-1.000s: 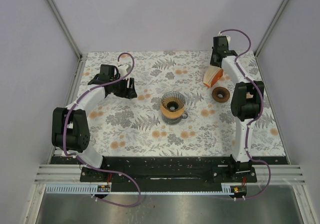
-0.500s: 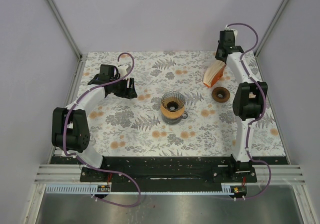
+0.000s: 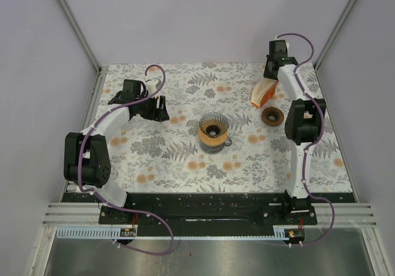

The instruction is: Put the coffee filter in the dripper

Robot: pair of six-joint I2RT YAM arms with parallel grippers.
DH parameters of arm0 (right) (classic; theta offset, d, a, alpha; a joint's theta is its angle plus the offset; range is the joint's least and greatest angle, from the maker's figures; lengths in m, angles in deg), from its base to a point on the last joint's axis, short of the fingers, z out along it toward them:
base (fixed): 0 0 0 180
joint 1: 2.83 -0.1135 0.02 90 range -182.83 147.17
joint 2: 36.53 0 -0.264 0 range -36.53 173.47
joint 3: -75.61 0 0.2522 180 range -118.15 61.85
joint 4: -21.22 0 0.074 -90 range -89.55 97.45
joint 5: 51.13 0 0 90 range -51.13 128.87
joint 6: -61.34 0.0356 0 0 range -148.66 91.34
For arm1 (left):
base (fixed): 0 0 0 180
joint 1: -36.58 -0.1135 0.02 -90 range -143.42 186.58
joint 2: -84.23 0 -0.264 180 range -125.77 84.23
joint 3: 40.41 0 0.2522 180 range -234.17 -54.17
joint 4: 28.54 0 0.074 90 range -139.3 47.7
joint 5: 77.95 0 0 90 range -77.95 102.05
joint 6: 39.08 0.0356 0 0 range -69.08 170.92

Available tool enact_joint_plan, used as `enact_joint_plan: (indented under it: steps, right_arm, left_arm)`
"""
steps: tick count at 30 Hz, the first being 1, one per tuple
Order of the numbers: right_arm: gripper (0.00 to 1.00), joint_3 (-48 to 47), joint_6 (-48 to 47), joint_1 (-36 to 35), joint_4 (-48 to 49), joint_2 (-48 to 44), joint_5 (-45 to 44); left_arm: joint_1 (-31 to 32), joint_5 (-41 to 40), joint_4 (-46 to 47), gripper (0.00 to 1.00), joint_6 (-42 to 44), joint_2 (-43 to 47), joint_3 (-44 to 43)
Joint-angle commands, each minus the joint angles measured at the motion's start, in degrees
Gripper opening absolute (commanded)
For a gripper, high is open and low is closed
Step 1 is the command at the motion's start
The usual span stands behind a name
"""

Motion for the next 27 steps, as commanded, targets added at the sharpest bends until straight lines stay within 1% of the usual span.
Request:
enact_joint_plan:
  steps: [1, 5, 10, 15, 18, 20, 21, 27]
  right_arm:
    - [0.26, -3.51, -0.51, -0.06, -0.85, 0.42, 1.08]
    - [0.27, -3.95, -0.94, -0.06, -1.38, 1.21, 1.43]
    - [0.27, -6.76, -1.03, -0.06, -3.75, 3.32, 1.69]
    - [0.11, -7.20, -0.86, -0.06, -4.19, 2.62, 2.13]
    - [0.06, -7.20, -0.94, -0.06, -4.20, 1.48, 1.70]
    - [0.01, -7.12, -1.03, -0.06, -4.28, 0.52, 1.70]
    - [0.00, -7.03, -0.95, -0.06, -4.28, 0.08, 1.78]
    - [0.00, -5.98, -0.86, -0.06, -4.11, -3.44, 2.13]
  left_arm:
    - [-0.44, 1.56, 1.40, 0.68, -0.50, 0.57, -1.83]
    - [-0.44, 1.73, 1.40, 0.68, -0.59, 0.40, -1.83]
    - [-0.52, 1.91, 1.40, 0.68, -0.68, 0.57, -1.83]
    - [-0.61, 1.91, 1.40, 0.68, -0.76, 0.66, -1.74]
    - [-0.61, 2.26, 1.40, 0.68, -0.76, 0.57, -1.83]
    - [-0.61, 2.26, 1.40, 0.68, -0.77, 0.57, -1.83]
    - [-0.61, 2.35, 1.40, 0.68, -0.76, 0.57, -1.83]
    - [-0.61, 2.44, 1.40, 0.68, -0.85, 0.92, -1.83]
